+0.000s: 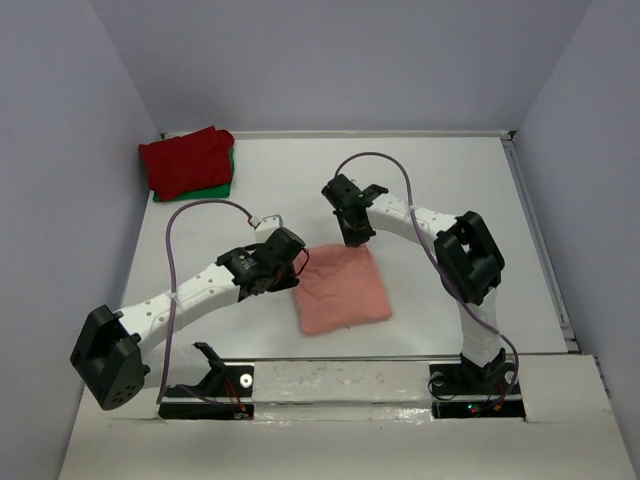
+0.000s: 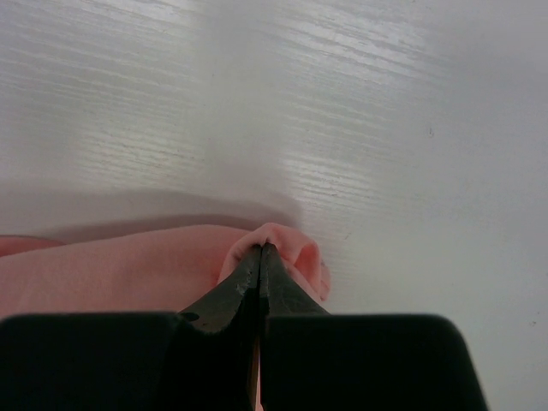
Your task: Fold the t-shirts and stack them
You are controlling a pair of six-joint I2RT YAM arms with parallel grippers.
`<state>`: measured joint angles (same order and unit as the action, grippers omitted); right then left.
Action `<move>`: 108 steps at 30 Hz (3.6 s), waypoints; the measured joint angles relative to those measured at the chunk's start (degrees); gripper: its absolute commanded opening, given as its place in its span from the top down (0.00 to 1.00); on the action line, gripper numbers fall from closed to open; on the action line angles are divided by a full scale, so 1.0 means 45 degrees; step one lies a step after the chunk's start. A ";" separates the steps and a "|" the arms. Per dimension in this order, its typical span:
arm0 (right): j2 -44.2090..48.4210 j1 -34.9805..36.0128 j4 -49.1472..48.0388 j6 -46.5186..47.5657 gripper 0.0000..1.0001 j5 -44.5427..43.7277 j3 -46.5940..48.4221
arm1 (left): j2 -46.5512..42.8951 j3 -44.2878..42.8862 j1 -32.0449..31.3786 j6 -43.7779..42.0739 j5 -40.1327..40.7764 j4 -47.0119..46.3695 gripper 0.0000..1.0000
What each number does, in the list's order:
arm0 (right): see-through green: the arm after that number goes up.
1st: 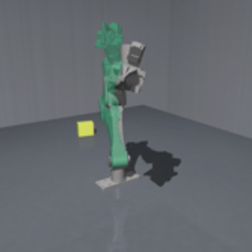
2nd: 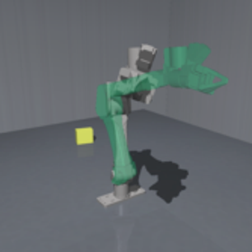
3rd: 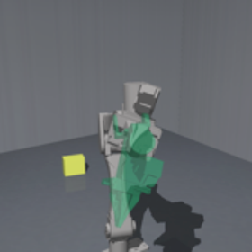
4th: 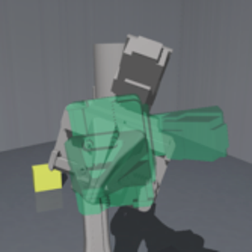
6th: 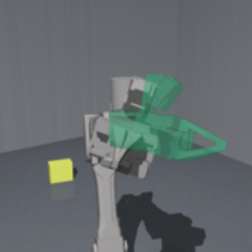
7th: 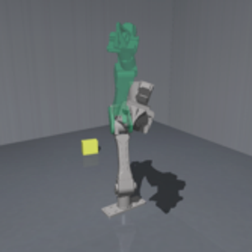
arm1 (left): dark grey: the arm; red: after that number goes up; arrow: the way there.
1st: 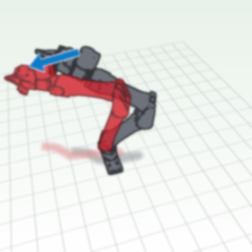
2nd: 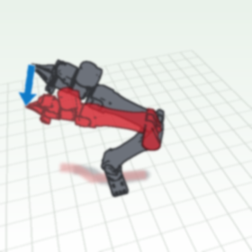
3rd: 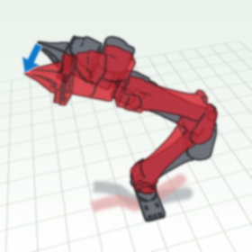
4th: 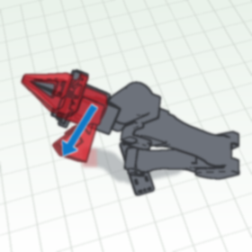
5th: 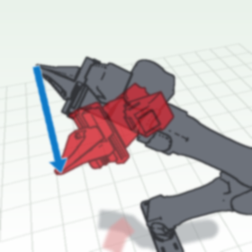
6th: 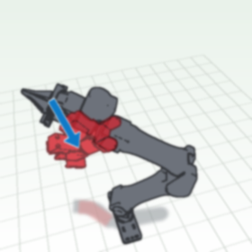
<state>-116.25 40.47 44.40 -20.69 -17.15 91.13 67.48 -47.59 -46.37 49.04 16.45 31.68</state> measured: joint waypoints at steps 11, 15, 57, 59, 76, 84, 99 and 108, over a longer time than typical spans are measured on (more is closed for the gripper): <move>-0.0967 -0.0233 -0.0534 0.0325 1.00 0.0189 0.0175 | 0.2302 -0.0719 -0.0005 -0.0884 -0.0398 -0.0942 0.67; -0.1127 -0.0340 -0.0656 0.0398 0.98 0.0199 0.0296 | 0.2589 -0.1375 -0.0005 -0.1156 -0.0393 -0.1185 0.67; 0.3439 -0.0835 -0.0296 0.0928 1.00 0.2118 -0.2657 | 0.6305 -0.3317 0.0486 -0.1593 -0.0165 -0.2006 0.68; 0.3439 -0.0835 -0.0534 0.0850 1.00 0.2356 -0.2885 | 0.6309 -0.3317 0.0534 -0.1598 -0.0180 -0.2021 0.68; 0.3429 -0.0801 -0.1763 0.0126 1.00 0.3264 -0.5309 | 0.7694 -0.3667 0.1146 -0.1899 -0.1107 -0.2516 0.70; 0.3415 -0.0665 -0.2220 -0.0151 1.00 0.3347 -0.5697 | 0.8437 -0.4566 0.1423 -0.2395 -0.1287 -0.2526 0.71; 0.2613 -0.0559 -0.2535 -0.0311 1.00 0.3235 -0.4998 | 0.9724 -0.6203 0.2254 -0.3225 -0.1710 -0.2783 0.71; 0.1404 -0.0559 -0.1957 -0.0316 1.00 0.3235 -0.3332 | 0.9865 -0.6368 0.2497 -0.3376 -0.1700 -0.2871 0.71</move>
<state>-109.93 37.95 35.59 -22.11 -2.59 76.14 111.87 -76.25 -35.14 33.85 8.80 18.76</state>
